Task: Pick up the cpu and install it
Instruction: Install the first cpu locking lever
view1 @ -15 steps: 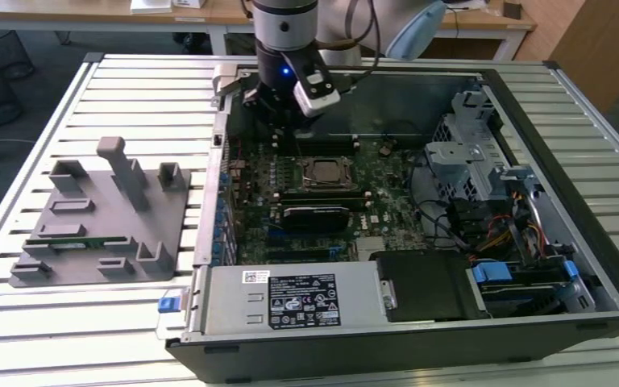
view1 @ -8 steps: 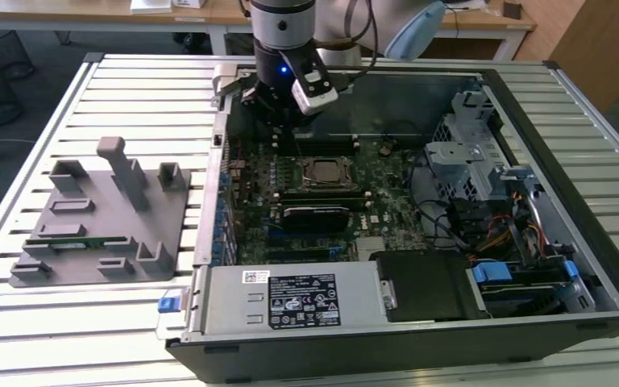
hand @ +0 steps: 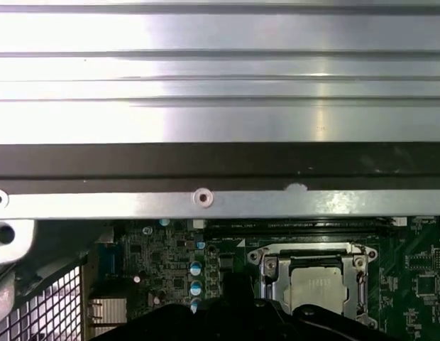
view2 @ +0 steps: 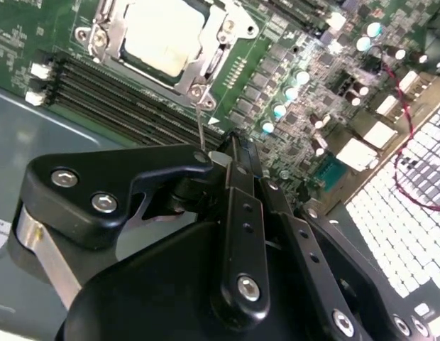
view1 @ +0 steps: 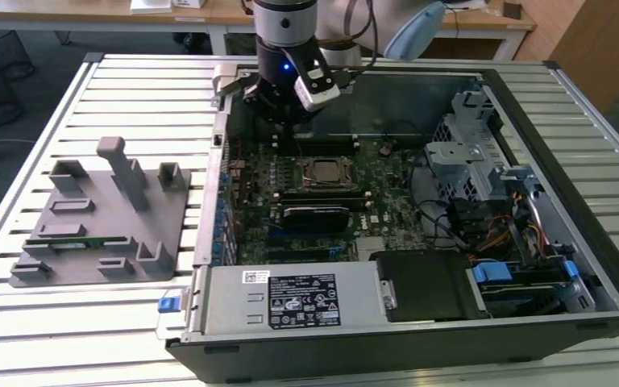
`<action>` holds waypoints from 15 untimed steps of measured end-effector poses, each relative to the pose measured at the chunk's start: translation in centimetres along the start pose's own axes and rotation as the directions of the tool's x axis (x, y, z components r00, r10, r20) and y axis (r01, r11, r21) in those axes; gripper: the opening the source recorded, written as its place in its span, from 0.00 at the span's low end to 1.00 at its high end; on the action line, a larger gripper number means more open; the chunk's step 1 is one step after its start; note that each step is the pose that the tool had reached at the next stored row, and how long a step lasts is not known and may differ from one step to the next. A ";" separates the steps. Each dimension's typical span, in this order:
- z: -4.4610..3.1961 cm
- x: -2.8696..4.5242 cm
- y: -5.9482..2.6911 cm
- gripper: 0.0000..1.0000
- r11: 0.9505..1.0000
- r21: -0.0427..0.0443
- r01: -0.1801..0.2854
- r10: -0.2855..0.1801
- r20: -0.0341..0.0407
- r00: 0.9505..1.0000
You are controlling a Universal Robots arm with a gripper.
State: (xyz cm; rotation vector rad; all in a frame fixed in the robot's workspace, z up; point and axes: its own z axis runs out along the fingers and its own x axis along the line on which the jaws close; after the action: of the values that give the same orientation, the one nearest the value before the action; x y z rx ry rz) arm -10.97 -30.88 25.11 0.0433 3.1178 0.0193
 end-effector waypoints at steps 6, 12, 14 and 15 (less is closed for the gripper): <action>0.08 -2.04 0.12 0.11 1.000 -0.002 0.004 -0.004 -0.002 1.000; 0.14 -2.66 0.00 0.11 1.000 -0.012 0.004 -0.004 -0.003 1.000; 0.19 -2.66 -0.09 0.11 0.999 -0.038 0.004 -0.004 -0.003 1.000; 0.23 -2.66 -0.13 0.11 0.999 -0.049 0.004 -0.004 -0.004 1.000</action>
State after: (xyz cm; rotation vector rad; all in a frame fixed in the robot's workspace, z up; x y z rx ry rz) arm -8.31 -31.08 24.94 0.0367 3.1195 0.0953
